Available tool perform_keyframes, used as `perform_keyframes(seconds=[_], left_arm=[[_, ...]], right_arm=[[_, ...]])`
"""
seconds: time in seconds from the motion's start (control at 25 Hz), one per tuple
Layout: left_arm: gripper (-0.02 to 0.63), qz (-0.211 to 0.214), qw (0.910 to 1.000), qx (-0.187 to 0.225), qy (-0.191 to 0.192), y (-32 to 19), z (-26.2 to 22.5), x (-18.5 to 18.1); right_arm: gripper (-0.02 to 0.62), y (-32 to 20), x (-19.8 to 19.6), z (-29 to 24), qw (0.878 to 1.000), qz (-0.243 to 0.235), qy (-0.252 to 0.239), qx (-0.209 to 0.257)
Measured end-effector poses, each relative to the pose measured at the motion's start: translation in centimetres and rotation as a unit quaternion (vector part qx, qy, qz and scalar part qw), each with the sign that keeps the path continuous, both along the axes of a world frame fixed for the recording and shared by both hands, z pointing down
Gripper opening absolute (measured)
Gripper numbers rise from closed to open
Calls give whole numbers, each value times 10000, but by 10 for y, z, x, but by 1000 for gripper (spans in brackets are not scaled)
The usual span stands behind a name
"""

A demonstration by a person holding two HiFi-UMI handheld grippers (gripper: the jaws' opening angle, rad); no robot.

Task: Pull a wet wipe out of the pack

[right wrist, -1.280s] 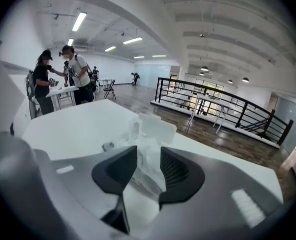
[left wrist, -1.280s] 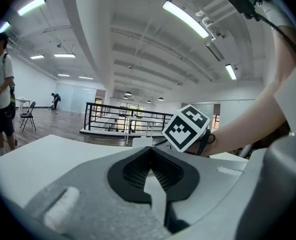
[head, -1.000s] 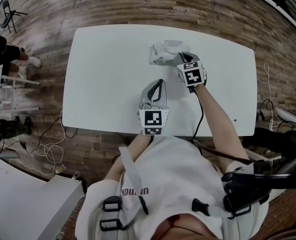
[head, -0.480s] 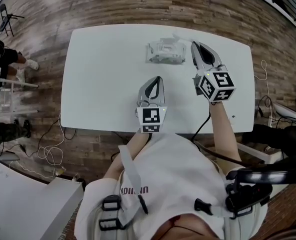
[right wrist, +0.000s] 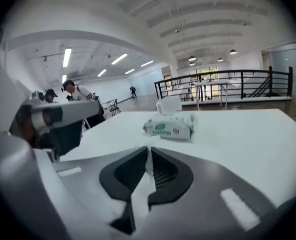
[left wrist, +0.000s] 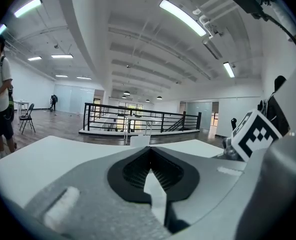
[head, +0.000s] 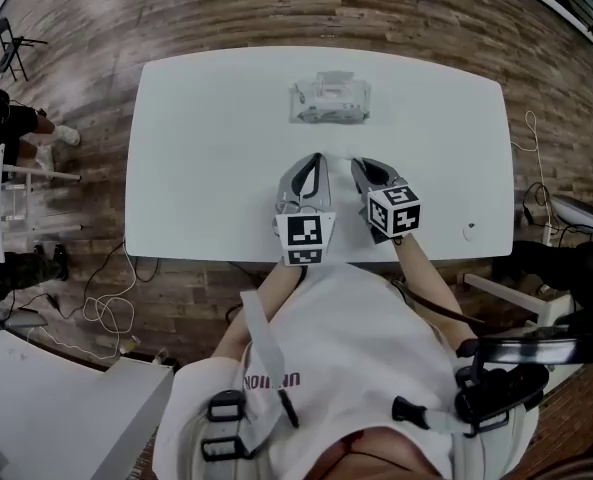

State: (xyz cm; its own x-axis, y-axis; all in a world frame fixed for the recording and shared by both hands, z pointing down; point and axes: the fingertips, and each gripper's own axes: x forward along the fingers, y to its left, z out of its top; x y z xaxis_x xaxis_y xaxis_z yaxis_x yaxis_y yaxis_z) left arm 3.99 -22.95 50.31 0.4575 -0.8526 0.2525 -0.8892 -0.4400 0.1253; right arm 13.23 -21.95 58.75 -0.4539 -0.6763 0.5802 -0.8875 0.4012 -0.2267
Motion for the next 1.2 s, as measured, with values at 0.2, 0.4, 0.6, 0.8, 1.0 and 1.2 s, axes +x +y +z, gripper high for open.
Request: perform_keyframes(seconds=[0.2, 0.4, 0.6, 0.8, 1.0, 1.2], left_arm=[[2, -56, 10000, -59, 5, 3, 3, -2], [2, -78, 10000, -26, 1, 6, 3, -4], [2, -153, 9998, 81, 17, 2, -4, -6], [2, -206, 9995, 232, 66, -4, -17, -9], [2, -138, 9987, 470, 135, -9, -37, -3], [2, 9, 9987, 514, 76, -8, -38, 6]], right_arm=[[168, 29, -12, 43, 9964, -420, 87, -731], [249, 38, -21, 18, 9960, -786, -248, -358], [175, 21, -23, -103, 9791, -619, -1296, 1437], [6, 2, -3, -164, 9598, 306, -1213, 2513], [6, -7, 3, -149, 9587, 979, -806, 2546], [5, -5, -8, -129, 9651, 1046, -687, 2301]])
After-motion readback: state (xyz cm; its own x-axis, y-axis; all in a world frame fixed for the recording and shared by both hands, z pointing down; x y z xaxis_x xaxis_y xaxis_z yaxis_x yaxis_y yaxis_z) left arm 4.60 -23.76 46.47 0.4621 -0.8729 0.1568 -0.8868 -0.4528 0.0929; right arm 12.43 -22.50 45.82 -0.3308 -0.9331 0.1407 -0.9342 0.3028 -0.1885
